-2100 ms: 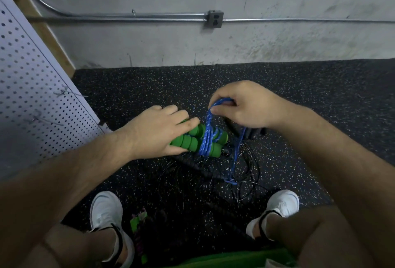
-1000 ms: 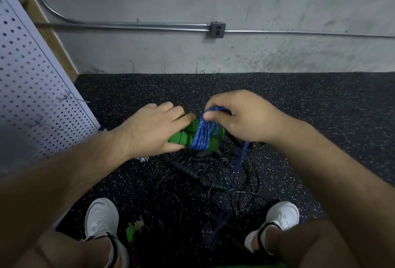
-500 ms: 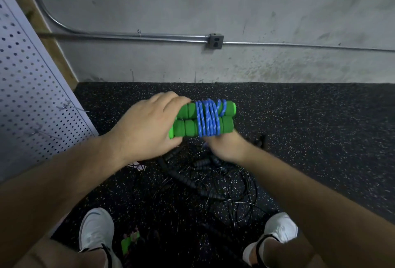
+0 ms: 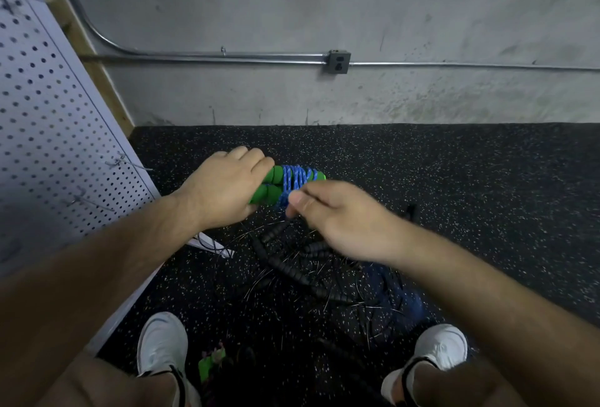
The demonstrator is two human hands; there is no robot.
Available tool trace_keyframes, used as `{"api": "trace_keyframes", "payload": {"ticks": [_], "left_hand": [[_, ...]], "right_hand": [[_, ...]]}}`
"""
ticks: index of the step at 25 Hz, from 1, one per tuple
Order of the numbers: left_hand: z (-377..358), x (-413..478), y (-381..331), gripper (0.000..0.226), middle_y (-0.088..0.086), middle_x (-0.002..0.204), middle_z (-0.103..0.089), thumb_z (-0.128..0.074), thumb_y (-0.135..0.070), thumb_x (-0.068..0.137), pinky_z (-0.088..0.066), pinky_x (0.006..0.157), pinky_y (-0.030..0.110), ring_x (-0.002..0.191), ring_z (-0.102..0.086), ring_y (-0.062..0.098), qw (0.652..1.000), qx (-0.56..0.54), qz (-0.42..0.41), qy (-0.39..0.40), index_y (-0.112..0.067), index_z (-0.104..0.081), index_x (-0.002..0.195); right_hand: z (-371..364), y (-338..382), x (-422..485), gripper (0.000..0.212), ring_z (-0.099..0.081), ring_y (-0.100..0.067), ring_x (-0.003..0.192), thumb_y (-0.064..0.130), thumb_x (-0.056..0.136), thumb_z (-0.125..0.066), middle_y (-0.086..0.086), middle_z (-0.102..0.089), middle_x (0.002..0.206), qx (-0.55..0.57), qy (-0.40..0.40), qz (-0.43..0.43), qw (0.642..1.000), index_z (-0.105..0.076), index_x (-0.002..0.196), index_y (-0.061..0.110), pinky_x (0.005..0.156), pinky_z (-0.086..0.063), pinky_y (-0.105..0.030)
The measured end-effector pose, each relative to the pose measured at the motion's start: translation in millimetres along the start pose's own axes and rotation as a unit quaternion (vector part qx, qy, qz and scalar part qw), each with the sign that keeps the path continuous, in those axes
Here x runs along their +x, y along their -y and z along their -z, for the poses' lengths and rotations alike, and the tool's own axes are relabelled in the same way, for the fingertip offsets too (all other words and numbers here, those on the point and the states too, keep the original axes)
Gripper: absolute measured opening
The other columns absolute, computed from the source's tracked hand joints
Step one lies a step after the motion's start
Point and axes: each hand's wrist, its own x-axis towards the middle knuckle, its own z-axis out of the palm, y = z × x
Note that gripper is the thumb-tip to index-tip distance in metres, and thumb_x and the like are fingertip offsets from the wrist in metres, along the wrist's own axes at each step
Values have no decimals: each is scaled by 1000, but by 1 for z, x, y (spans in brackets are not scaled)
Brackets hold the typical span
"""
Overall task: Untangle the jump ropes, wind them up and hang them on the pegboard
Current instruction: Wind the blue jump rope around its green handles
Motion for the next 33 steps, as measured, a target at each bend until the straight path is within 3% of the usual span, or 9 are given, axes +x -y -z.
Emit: {"api": "trace_keyframes", "payload": {"ticks": [2, 8, 14, 18, 20, 23, 26, 29, 33], "left_hand": [[1, -2, -9, 74, 3, 113, -61, -81, -42, 69, -55, 76, 37, 97, -61, 22, 1000, -4, -29, -7, -11, -55, 131], [26, -7, -44, 73, 3, 112, -61, -78, -41, 65, -57, 75, 39, 94, -60, 22, 990, -55, -118, -50, -11, -54, 127], [48, -14, -56, 77, 1, 123, -55, -75, -36, 71, -51, 96, 36, 109, -55, 19, 979, -173, -107, -27, -14, -44, 138], [51, -12, -53, 68, -7, 117, -54, -78, -29, 73, -42, 95, 25, 106, -52, 10, 955, -293, -29, -27, -20, -46, 133], [50, -6, -46, 63, -6, 116, -54, -74, -32, 73, -45, 93, 30, 104, -53, 13, 957, -285, 19, -50, -19, -50, 130], [36, 1, -27, 61, 1, 115, -58, -75, -28, 72, -50, 90, 39, 105, -57, 22, 977, -206, 41, -36, -16, -54, 127], [19, 5, -11, 62, 3, 114, -59, -76, -27, 71, -52, 83, 42, 103, -56, 28, 989, -141, 54, -9, -17, -54, 127], [6, 8, -1, 63, 3, 113, -59, -77, -30, 72, -50, 81, 41, 102, -56, 29, 993, -100, 64, 20, -15, -54, 129], [-7, 4, 0, 62, 0, 110, -59, -79, -36, 74, -51, 79, 39, 98, -56, 23, 995, -93, 22, 36, -18, -53, 127]], "right_hand": [[19, -2, -1, 26, -46, -7, 52, 35, 104, -49, -4, -59, 68, -29, -26, 18, 999, -68, 95, 19, 50, -40, -33], [51, -45, 16, 16, -63, -12, 76, 36, 101, -55, 9, -69, 84, -182, -79, 57, 978, -67, 100, 25, 72, -54, -38], [50, -77, 31, 9, -60, 0, 78, 23, 97, -65, 11, -68, 85, -12, -52, 81, 995, -68, 90, 29, 76, -49, -22], [33, -77, 19, 32, -53, 1, 71, 13, 96, -62, 5, -56, 83, 139, 21, -26, 990, -59, 122, -7, 68, -45, -9], [0, -68, 10, 32, -41, 4, 61, 23, 105, -52, 15, -45, 71, 36, 67, -93, 993, -60, 129, 3, 59, -42, -7], [-45, -47, 8, 34, -47, 2, 58, 30, 108, -43, 14, -50, 61, 20, -13, -4, 1000, -69, 98, 11, 63, -38, -22], [-55, -29, 7, 33, -51, -21, 70, 35, 108, -37, 2, -53, 73, -75, -45, -13, 996, -48, 82, 19, 67, -31, -29], [-47, 4, -16, 29, -58, -34, 81, 36, 109, -33, -13, -64, 88, -199, -8, 56, 978, -40, 86, 20, 66, -29, -33], [-15, 25, -22, 27, -53, -21, 70, 41, 108, -32, 3, -59, 81, -278, -43, 104, 954, -46, 94, 23, 62, -32, -30]]}}
